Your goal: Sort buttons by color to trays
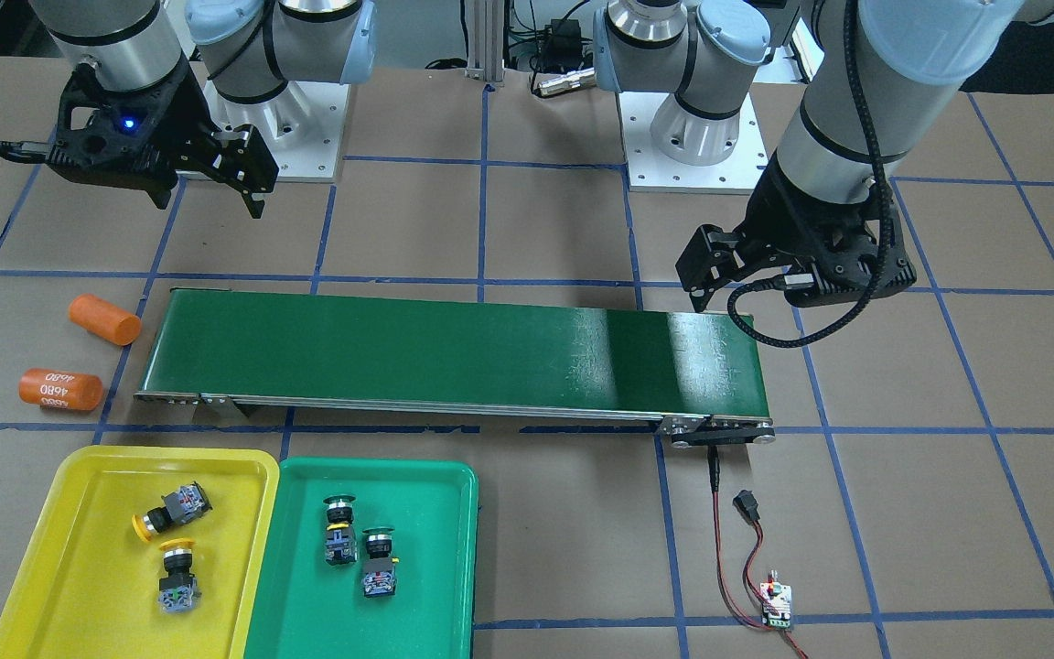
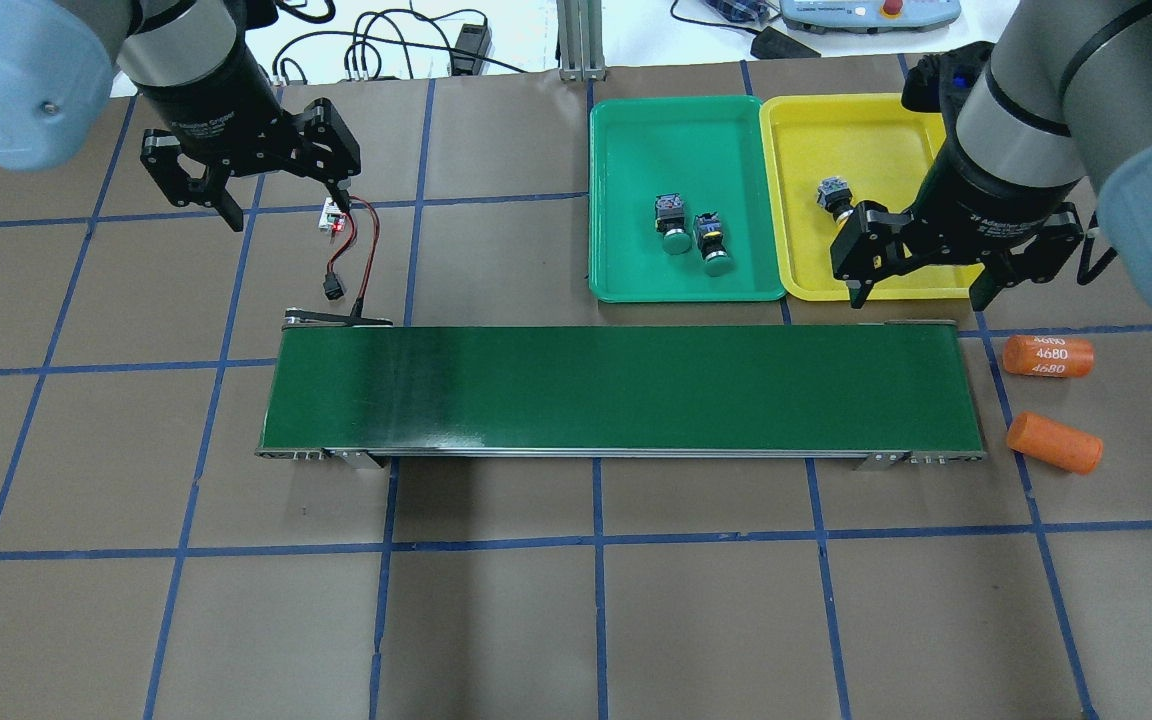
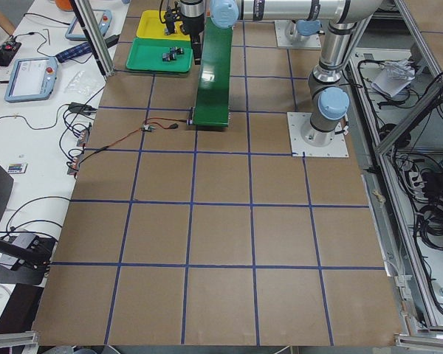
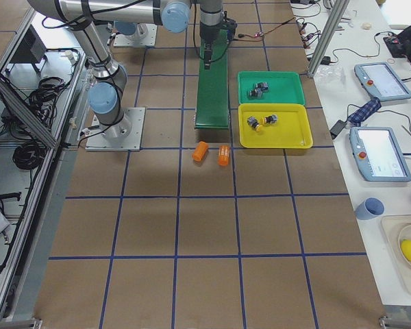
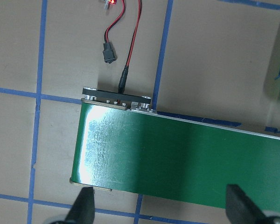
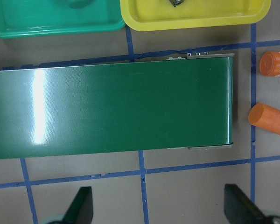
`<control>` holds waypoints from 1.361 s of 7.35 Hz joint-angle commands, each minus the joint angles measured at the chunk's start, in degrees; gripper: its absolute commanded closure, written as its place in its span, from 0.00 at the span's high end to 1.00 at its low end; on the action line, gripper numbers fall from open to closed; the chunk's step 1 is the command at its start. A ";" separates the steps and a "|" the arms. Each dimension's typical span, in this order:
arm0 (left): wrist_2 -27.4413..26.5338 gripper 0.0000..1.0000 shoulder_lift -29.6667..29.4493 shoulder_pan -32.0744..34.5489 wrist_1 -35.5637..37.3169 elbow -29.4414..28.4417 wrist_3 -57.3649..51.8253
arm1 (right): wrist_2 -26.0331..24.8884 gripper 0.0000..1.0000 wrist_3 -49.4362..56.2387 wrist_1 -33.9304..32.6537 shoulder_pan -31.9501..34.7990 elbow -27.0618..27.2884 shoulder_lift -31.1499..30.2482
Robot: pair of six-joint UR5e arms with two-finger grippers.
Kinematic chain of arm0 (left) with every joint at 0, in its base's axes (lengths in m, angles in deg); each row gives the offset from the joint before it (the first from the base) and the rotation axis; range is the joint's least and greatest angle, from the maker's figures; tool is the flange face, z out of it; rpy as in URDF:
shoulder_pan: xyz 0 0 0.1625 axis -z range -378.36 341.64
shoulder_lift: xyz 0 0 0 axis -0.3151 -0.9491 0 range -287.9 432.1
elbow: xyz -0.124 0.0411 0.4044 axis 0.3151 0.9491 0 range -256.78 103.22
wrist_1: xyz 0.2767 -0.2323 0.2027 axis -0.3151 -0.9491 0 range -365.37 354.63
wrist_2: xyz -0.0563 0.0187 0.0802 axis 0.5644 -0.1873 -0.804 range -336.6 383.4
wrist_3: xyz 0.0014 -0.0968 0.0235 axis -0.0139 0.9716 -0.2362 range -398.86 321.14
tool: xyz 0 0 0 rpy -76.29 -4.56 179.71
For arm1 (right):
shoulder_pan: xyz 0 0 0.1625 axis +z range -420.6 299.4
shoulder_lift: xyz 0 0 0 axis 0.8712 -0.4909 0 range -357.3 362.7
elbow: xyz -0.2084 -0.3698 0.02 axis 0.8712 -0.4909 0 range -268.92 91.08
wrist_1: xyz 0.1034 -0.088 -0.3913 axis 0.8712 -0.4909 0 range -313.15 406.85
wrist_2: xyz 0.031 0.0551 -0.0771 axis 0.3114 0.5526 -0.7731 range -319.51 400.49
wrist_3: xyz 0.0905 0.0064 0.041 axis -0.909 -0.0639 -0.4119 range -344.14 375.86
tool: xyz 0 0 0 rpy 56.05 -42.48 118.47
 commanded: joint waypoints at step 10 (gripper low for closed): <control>-0.24 1.00 -0.29 0.59 0.00 0.77 0.50 | 1.86 1.00 0.38 -0.49 0.08 -0.55 0.03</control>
